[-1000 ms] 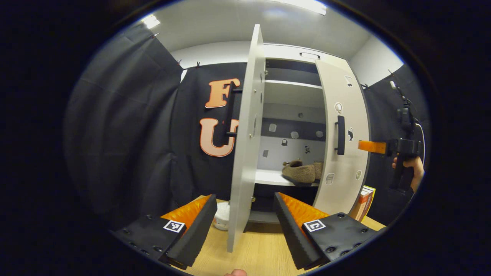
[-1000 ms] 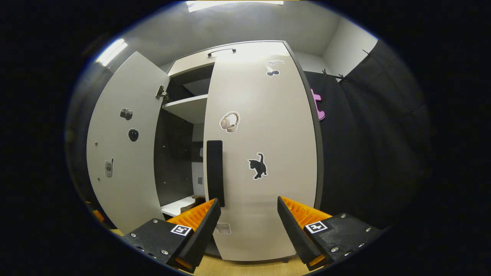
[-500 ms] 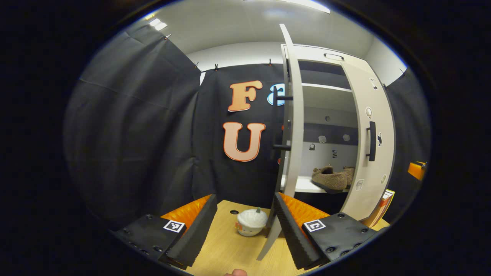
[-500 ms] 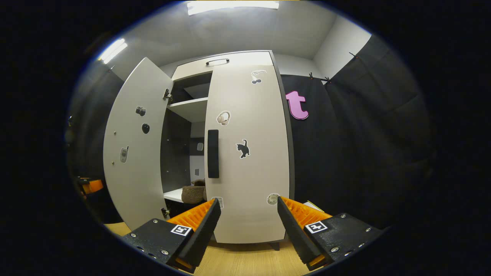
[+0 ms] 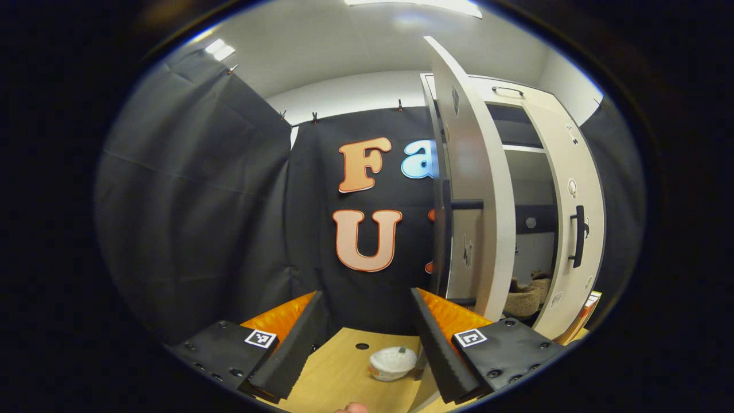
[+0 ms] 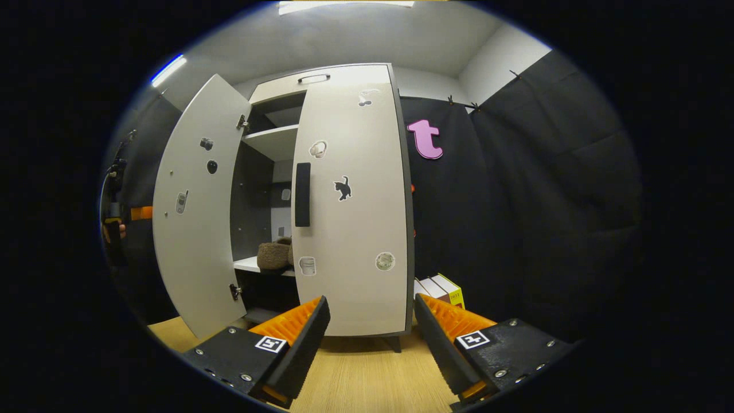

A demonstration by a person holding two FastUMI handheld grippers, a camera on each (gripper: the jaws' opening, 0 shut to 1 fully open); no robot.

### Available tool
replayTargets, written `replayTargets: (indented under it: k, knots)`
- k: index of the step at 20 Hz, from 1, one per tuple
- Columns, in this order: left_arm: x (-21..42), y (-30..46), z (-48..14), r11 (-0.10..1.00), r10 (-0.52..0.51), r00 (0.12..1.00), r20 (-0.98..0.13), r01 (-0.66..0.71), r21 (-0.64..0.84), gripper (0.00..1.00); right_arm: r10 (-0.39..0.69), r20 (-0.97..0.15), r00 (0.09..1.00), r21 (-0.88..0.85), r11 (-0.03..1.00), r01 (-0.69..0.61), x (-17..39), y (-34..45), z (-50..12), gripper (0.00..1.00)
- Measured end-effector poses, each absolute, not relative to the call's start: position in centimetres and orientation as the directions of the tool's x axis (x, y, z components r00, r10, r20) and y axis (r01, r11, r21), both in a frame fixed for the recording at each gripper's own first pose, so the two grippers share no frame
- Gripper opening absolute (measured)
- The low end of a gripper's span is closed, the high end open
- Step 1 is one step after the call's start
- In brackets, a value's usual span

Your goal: Grab one shoe with the right hand and put it into the shoe cabinet, grab the other shoe with the left hand and put it into the shoe cabinet; then close the right door with the right hand and the left door with the left hand.

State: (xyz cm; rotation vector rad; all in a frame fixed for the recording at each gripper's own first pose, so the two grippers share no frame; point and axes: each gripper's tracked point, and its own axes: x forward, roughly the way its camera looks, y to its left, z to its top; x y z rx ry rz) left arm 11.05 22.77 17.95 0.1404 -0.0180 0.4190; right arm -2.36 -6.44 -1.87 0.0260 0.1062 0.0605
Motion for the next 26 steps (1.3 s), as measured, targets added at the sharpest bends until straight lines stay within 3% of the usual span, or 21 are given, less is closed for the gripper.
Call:
replayTargets:
  k: [9, 21, 26]
  knots:
    - [11.5, 20.6, 18.5, 0.906, 0.369, 0.928, 0.058, -0.373, 0.198, 0.94, 0.042, -0.085, 0.995, 0.021, 0.999, -0.041, -1.5, -7.5, -1.1, 0.92]
    - [13.4, 13.1, 17.7, 0.962, 0.214, 0.977, 0.023, -0.214, 0.170, 0.96, 0.036, -0.090, 0.995, 0.026, 0.999, -0.034, -1.7, -8.1, -1.3, 0.92]
    - [15.2, 9.6, 17.3, 0.974, 0.139, 0.990, 0.025, -0.142, 0.178, 0.93, 0.011, -0.098, 0.995, 0.024, 1.000, -0.008, -2.3, -9.2, -1.4, 0.92]
